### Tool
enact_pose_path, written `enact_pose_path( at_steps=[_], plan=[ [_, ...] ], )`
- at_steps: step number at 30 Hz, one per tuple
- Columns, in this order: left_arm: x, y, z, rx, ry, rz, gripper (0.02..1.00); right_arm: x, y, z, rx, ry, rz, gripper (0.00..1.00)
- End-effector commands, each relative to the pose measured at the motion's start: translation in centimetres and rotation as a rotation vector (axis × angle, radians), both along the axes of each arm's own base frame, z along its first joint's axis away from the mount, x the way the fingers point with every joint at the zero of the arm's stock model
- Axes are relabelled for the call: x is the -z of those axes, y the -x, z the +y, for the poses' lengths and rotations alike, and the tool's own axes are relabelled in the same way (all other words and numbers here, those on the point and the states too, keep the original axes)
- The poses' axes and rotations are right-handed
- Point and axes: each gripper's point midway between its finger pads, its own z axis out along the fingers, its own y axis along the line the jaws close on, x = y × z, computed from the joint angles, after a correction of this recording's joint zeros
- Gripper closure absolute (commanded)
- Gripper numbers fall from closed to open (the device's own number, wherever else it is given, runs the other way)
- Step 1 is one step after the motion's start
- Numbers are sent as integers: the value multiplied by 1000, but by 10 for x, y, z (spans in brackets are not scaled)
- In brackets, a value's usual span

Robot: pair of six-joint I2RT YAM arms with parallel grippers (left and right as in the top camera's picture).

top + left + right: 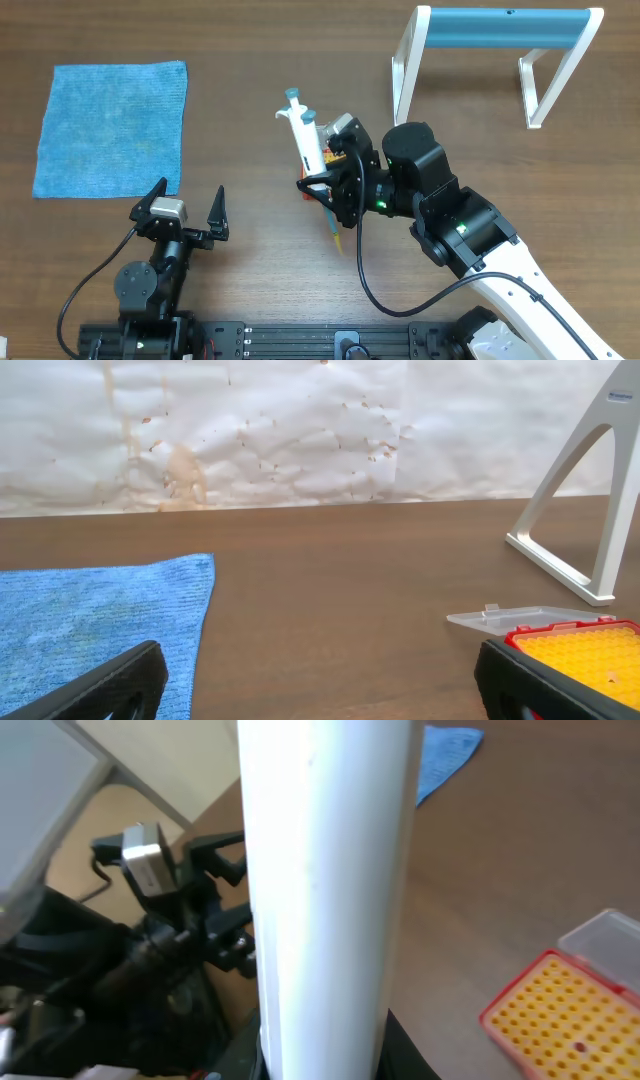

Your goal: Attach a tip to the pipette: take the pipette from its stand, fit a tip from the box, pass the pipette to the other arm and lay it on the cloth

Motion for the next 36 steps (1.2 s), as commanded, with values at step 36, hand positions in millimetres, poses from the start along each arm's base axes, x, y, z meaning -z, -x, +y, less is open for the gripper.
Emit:
enact_pose_path(
  at_steps=[36],
  plan=[
    [-89,1,-108,711,1151,760,20,-19,15,11,-33,-131,167,925]
  ],
)
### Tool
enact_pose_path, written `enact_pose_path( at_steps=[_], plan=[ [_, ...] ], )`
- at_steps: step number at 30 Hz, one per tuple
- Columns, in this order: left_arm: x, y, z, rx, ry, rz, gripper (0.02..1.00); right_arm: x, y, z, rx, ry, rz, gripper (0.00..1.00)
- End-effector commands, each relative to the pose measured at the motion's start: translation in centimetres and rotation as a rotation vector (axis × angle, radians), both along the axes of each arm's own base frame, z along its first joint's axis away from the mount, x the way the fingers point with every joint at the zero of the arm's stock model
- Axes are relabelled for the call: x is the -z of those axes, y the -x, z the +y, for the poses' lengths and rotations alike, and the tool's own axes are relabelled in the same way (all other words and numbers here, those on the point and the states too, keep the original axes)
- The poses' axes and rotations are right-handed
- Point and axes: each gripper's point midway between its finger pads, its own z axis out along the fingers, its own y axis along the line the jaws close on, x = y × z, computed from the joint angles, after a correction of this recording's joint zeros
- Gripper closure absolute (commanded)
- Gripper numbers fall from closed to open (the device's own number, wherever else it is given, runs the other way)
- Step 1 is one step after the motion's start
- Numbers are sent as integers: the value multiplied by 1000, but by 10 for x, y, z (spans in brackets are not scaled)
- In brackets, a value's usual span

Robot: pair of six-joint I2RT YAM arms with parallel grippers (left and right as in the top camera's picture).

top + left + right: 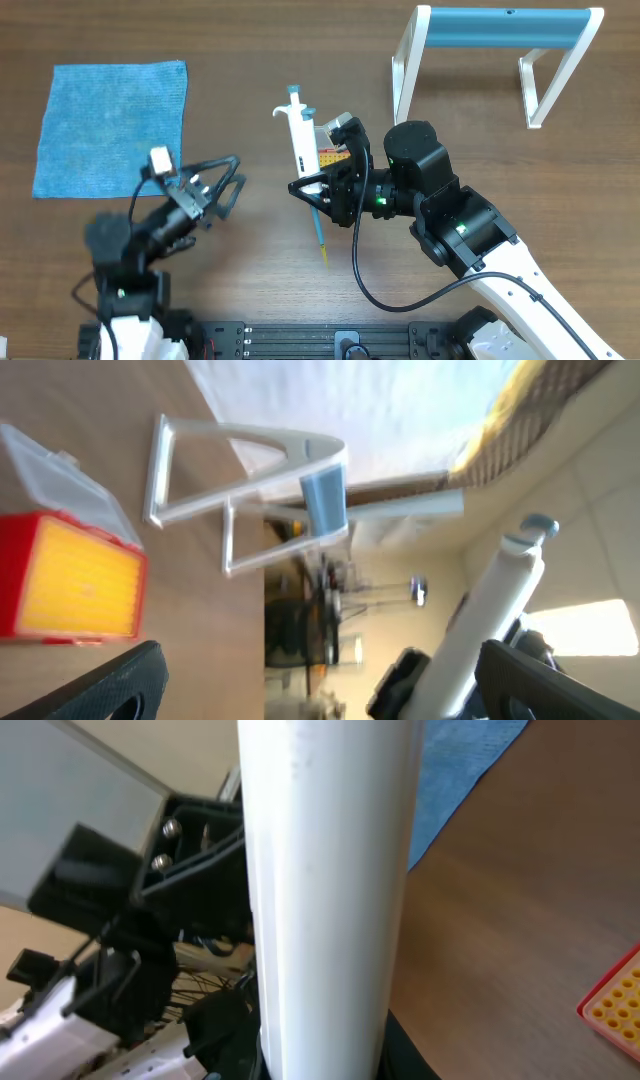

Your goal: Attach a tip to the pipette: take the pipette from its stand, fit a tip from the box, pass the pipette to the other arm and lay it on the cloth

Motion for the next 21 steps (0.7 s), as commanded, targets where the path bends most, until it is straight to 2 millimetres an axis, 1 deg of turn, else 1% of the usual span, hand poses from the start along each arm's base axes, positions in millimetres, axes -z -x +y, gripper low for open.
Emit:
enact_pose_path(
  at_steps=[1,5,7,13,17,19,21],
  plan=[
    [-9,3,-20,247,-54,-57,20,-5,4,2,-23,-15,-10,925],
    [-3,1,-22,286,-46,-44,20,-4,2,2,-21,-11,-25,925],
    [-3,1,-23,290,-45,-44,20,-3,-1,0,-2,0,-37,925],
    [-5,0,-22,285,-49,-59,20,-3,-1,1,-14,6,-65,925],
    [-16,0,-22,282,-43,-98,20,-4,-2,1,-12,3,-69,925],
    [-28,5,-29,316,-49,-164,18,-5,-2,1,-13,-1,-75,923],
    [-33,11,-36,350,-46,-188,20,-7,-3,2,-13,-5,-81,925]
  ],
)
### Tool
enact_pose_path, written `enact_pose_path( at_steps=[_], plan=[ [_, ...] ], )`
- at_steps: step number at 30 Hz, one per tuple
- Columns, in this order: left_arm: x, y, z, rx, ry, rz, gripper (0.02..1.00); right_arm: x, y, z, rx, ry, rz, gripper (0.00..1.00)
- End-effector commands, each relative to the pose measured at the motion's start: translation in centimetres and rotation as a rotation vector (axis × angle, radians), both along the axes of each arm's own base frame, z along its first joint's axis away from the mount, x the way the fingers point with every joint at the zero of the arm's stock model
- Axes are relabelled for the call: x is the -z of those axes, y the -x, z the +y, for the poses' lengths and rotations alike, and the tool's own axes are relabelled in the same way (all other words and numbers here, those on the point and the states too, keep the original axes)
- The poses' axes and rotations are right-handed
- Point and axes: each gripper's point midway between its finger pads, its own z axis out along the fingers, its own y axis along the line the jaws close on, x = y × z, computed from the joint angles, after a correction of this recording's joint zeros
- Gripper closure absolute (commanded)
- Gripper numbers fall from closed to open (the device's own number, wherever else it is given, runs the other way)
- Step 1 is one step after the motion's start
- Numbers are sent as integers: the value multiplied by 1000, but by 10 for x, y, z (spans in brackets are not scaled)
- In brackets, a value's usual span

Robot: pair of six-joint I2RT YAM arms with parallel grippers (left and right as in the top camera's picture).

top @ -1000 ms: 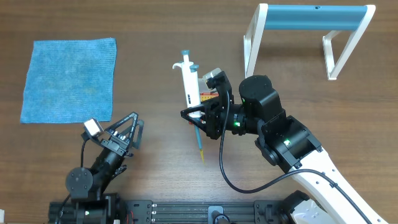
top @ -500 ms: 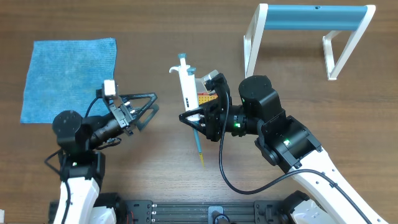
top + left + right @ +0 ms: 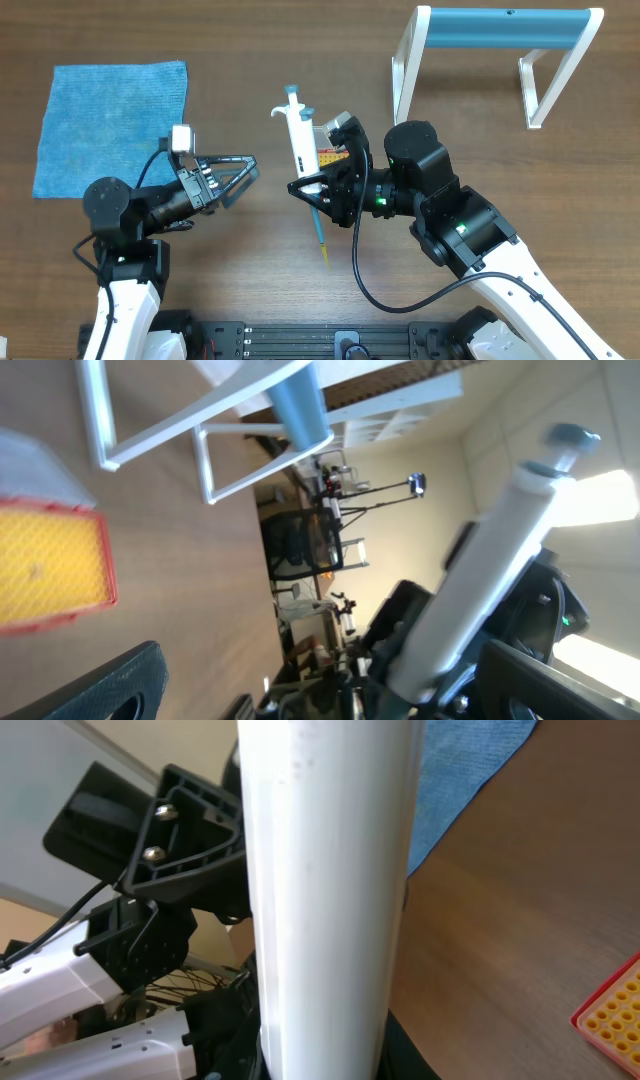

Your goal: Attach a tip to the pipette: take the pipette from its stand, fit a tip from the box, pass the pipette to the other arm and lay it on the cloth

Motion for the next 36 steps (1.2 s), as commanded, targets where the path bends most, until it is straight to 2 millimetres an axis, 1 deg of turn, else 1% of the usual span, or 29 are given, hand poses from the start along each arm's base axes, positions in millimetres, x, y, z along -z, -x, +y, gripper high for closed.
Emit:
enact_pose_path(
  at_steps=[1,4,7,10,11,13,15,18,22,27,31,36],
  plan=[
    [-21,16,-20,111,9,-70,18,-5,-2,1,-3,-6,-43,925],
    [-21,21,-32,144,17,-61,20,-4,-2,1,-3,-5,-42,923],
    [-19,14,-42,113,42,-19,18,-5,-1,1,-6,-7,-40,925],
    [-20,9,-46,100,46,-17,18,-7,6,3,-44,-23,-29,923],
    [-24,8,-46,99,48,-45,18,-8,11,5,-73,-36,-20,925],
    [-42,8,-46,100,55,-148,18,-12,20,7,-123,-60,5,925],
    [-55,6,-46,102,57,-196,18,-13,24,8,-138,-71,28,925],
    [-69,4,-48,117,50,-242,18,-13,25,8,-129,-80,73,923],
    [-88,4,-50,141,36,-323,18,-13,25,8,-126,-82,84,925],
    [-102,7,-54,162,32,-392,18,-13,25,8,-117,-85,108,925],
    [-102,10,-63,179,37,-416,18,-15,25,8,-109,-93,130,925],
    [-92,3,-77,195,49,-371,20,-15,26,8,-116,-96,134,923]
  ],
)
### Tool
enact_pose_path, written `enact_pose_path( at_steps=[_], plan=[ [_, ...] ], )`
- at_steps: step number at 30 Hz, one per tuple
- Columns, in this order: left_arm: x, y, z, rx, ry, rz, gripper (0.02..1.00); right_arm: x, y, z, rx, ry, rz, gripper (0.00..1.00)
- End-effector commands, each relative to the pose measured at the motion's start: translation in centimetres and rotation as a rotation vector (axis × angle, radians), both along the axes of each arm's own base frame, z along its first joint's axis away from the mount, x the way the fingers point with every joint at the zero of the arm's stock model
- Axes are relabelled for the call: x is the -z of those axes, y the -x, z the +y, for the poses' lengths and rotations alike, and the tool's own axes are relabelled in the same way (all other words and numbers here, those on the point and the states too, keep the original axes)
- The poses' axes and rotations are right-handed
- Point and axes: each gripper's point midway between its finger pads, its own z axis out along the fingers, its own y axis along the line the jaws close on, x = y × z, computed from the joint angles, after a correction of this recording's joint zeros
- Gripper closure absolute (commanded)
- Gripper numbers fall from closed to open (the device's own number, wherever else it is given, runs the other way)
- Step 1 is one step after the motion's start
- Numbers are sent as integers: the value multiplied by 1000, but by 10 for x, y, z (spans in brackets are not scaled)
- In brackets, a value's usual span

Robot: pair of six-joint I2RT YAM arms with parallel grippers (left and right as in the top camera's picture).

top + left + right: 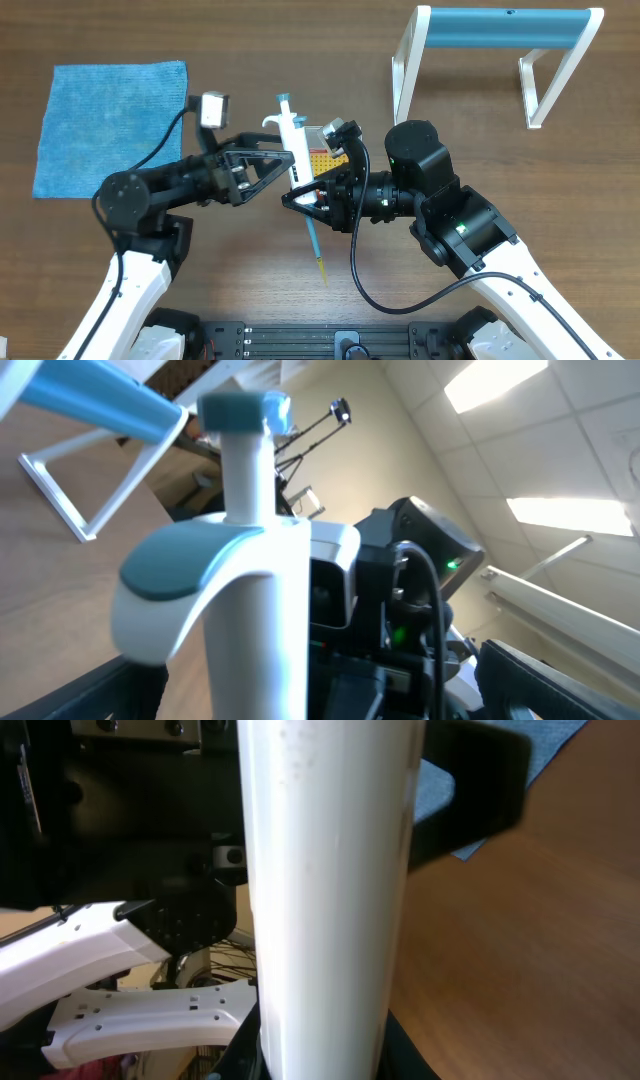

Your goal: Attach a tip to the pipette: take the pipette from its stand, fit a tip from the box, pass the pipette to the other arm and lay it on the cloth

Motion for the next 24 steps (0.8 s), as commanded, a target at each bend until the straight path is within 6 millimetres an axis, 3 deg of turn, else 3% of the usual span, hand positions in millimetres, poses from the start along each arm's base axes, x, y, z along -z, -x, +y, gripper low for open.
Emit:
enact_pose_path(
  at_steps=[1,6,8,9,10,12,20,22,23,24],
  plan=[
    [0,-9,-12,5,4,-13,20,-4,5,2,-22,-18,14,925],
    [1,-13,-13,1,11,-27,29,-4,5,2,-24,-19,15,923],
    [1,-15,-13,-6,13,-24,242,-4,5,2,-24,-18,15,925],
    [1,-15,-13,-7,14,-24,597,-4,5,2,-24,-19,15,925],
    [1,-16,-13,-9,16,-20,825,-4,5,2,-24,-18,15,925],
    [1,-16,-12,-11,17,-19,991,-4,5,2,-24,-18,15,925],
    [0,-17,-12,-18,20,-19,991,-4,5,2,-24,-18,15,925],
    [0,-20,-11,-36,25,-9,991,-4,5,2,-24,-18,15,402],
    [1,-22,-11,-44,26,1,991,-4,5,1,-23,-18,14,207],
    [5,-27,-10,-60,25,30,991,-4,5,1,-24,-17,8,145]
  ],
)
